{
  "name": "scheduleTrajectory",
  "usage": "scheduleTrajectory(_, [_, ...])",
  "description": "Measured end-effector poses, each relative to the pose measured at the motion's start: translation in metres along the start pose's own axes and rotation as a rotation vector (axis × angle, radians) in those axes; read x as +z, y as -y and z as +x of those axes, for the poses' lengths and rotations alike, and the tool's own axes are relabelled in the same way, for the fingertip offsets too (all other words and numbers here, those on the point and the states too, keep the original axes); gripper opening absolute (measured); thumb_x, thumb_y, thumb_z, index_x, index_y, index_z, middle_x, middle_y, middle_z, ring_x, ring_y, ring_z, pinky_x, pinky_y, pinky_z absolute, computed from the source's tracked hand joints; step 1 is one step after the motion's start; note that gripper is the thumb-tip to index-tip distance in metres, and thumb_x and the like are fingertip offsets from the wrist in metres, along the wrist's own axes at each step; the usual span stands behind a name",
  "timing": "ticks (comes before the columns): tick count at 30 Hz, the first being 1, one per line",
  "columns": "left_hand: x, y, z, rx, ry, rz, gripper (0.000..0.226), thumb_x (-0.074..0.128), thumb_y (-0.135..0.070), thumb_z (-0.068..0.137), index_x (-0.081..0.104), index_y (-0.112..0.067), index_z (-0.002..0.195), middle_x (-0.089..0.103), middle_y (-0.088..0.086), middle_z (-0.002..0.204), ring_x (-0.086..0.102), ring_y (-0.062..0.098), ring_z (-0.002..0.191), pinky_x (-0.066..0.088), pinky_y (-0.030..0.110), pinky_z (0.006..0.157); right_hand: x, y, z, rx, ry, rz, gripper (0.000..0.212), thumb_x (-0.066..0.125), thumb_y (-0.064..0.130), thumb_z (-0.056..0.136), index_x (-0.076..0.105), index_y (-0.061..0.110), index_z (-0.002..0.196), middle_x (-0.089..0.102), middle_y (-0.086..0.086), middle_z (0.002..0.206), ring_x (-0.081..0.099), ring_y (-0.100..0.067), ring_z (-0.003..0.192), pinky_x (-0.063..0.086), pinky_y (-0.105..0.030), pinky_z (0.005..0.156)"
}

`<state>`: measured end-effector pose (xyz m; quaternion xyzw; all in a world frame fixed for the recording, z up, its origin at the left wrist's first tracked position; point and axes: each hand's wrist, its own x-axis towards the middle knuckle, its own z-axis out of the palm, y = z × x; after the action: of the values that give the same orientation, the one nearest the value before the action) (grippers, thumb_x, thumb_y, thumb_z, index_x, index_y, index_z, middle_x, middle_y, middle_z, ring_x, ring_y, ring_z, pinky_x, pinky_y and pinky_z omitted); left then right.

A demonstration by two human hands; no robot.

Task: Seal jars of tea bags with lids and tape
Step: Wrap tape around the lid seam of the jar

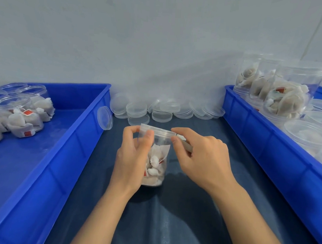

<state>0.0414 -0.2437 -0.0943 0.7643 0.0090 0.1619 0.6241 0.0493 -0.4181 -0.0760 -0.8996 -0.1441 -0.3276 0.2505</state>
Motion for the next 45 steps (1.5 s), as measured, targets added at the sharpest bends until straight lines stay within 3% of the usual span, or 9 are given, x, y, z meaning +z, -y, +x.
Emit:
scheduleTrajectory(2, [0.001,-0.003,-0.003,0.023,0.016,0.088,0.052,0.053,-0.081,0.077,0.052,-0.042,0.113,0.074,-0.019,0.099,0.069,-0.005,0.093,0.051,0.021,0.075,-0.001,0.001,0.001,-0.009,-0.007,-0.004,0.042,0.038,0.054,0.099,0.072,0.039,0.117,0.058,0.009,0.053,0.059,-0.028,0.054,0.051,-0.037,0.056])
scheduleTrajectory(6, [-0.002,-0.006,-0.005,0.075,-0.075,0.303,0.056,0.05,-0.082,0.077,0.057,-0.039,0.111,0.068,-0.018,0.103,0.064,0.001,0.1,0.05,0.032,0.082,-0.002,0.008,0.001,-0.05,-0.023,-0.026,0.038,0.041,0.052,0.1,0.072,0.036,0.115,0.063,0.006,0.057,0.061,-0.03,0.054,0.052,-0.038,0.053])
scheduleTrajectory(12, [0.003,-0.006,-0.004,0.048,-0.08,0.189,0.056,0.048,-0.081,0.078,0.056,-0.036,0.111,0.063,-0.041,0.105,0.062,-0.016,0.093,0.046,0.027,0.074,-0.004,0.015,-0.001,-0.047,0.061,-0.015,0.039,0.04,0.049,0.102,0.068,0.034,0.123,0.058,0.008,0.058,0.059,-0.028,0.057,0.05,-0.038,0.055])
scheduleTrajectory(18, [0.001,-0.003,-0.003,0.047,-0.094,0.139,0.057,0.048,-0.08,0.082,0.058,-0.03,0.107,0.065,-0.033,0.099,0.064,-0.008,0.087,0.044,0.025,0.072,-0.017,0.008,0.002,-0.06,0.174,-0.004,0.055,0.028,0.051,0.099,0.059,0.041,0.144,0.035,0.012,0.049,0.048,-0.023,0.054,0.045,-0.038,0.057])
scheduleTrajectory(23, [0.002,-0.004,-0.004,0.044,-0.08,0.116,0.053,0.051,-0.075,0.085,0.061,-0.029,0.107,0.067,-0.03,0.099,0.064,-0.009,0.088,0.043,0.01,0.067,-0.018,0.0,0.004,-0.031,0.176,-0.012,0.054,0.03,0.053,0.098,0.062,0.041,0.14,0.043,0.004,0.046,0.045,-0.023,0.049,0.042,-0.035,0.054])
scheduleTrajectory(32, [0.001,-0.006,-0.004,-0.05,-0.064,-0.001,0.063,0.055,-0.081,0.078,0.065,-0.026,0.108,0.066,-0.011,0.092,0.064,0.013,0.085,0.06,0.06,0.087,-0.013,-0.006,0.005,0.096,0.258,-0.006,0.06,0.02,0.066,0.092,0.059,0.054,0.136,0.044,0.007,0.047,0.048,-0.02,0.062,0.045,-0.035,0.066])
scheduleTrajectory(39, [0.001,-0.004,-0.003,-0.067,-0.041,-0.009,0.069,0.051,-0.085,0.073,0.069,-0.027,0.107,0.074,-0.011,0.103,0.067,0.009,0.087,0.054,0.036,0.08,-0.014,-0.004,0.005,0.142,0.278,0.01,0.056,0.024,0.067,0.091,0.059,0.057,0.134,0.049,0.01,0.048,0.054,-0.02,0.068,0.049,-0.036,0.072])
scheduleTrajectory(42, [0.0,-0.004,-0.002,-0.065,-0.034,-0.038,0.071,0.052,-0.084,0.073,0.07,-0.024,0.105,0.075,-0.007,0.1,0.066,0.001,0.077,0.048,0.018,0.065,-0.014,-0.004,0.005,0.158,0.324,0.043,0.051,0.027,0.068,0.095,0.058,0.058,0.134,0.053,0.021,0.052,0.055,-0.018,0.072,0.052,-0.038,0.078])
scheduleTrajectory(45, [-0.001,-0.004,-0.002,-0.106,0.007,-0.142,0.072,0.06,-0.08,0.072,0.071,-0.017,0.104,0.074,0.011,0.099,0.062,0.011,0.067,0.046,0.022,0.046,-0.015,-0.004,0.005,0.192,0.395,0.102,0.054,0.029,0.071,0.091,0.057,0.058,0.136,0.051,0.028,0.052,0.058,-0.016,0.084,0.054,-0.042,0.088])
